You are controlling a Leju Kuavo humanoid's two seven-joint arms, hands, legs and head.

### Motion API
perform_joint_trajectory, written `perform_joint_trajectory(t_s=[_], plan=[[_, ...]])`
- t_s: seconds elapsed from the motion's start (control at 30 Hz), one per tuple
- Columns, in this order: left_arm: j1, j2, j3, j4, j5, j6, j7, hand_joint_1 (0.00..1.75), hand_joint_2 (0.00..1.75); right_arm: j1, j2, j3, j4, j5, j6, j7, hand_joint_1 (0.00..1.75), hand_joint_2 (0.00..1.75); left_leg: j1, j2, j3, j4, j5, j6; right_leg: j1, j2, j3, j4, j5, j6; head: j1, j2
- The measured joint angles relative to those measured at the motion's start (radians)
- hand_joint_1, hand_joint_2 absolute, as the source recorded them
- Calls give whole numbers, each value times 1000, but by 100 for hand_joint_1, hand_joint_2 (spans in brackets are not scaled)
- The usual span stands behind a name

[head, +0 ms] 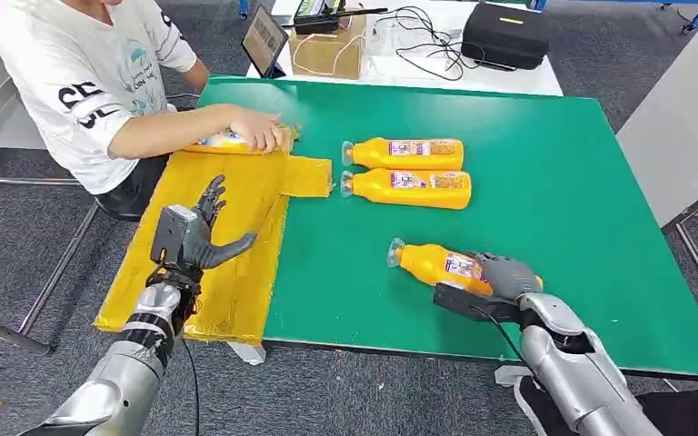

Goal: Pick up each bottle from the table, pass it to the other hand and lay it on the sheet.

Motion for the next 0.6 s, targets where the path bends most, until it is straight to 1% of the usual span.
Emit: perform_joint_trajectory(t_s=[0.2, 0.3, 0.37, 0.47, 0.53, 0.6], plan=[[0, -5, -16, 0, 2, -8, 8, 0, 175, -3, -10, 1, 0, -28, 7, -14, 175, 175, 0, 0, 0, 0, 0, 0, 0, 0, 0, 0, 0, 0, 0, 0], [0, -7, -27, 0, 2, -4, 23, 0, 175, -2, 5, 0, 1, -60, -42, -30, 175, 175, 0, 0, 0, 0, 0, 0, 0, 0, 0, 0, 0, 0, 0, 0], [0, -15, -39, 0, 2, 21, 40, 0, 175, 7, 45, -10, 8, -83, -137, -50, 175, 175, 0, 1, 0, 0, 0, 0, 1, 0, 0, 0, 0, 0, 1, 0], [-2, -33, -64, 2, -3, 67, 64, 0, 175, 22, 144, -34, 20, -132, -285, -97, 175, 175, 0, 5, -1, 0, 0, 0, 1, 3, -3, 0, 0, 0, 0, 0], [-5, -48, -79, 8, -3, 83, 72, 0, 175, 21, 206, -48, 27, -157, -342, -117, 175, 175, 1, 5, -1, 0, 0, -1, 1, 3, -3, 1, 0, 0, 0, 0], [-8, -61, -97, 16, -3, 82, 81, 0, 175, 21, 259, -64, 34, -206, -373, -152, 175, 175, 2, 2, -1, -1, 0, -1, 1, 2, -3, 1, 0, -1, 0, 0]])
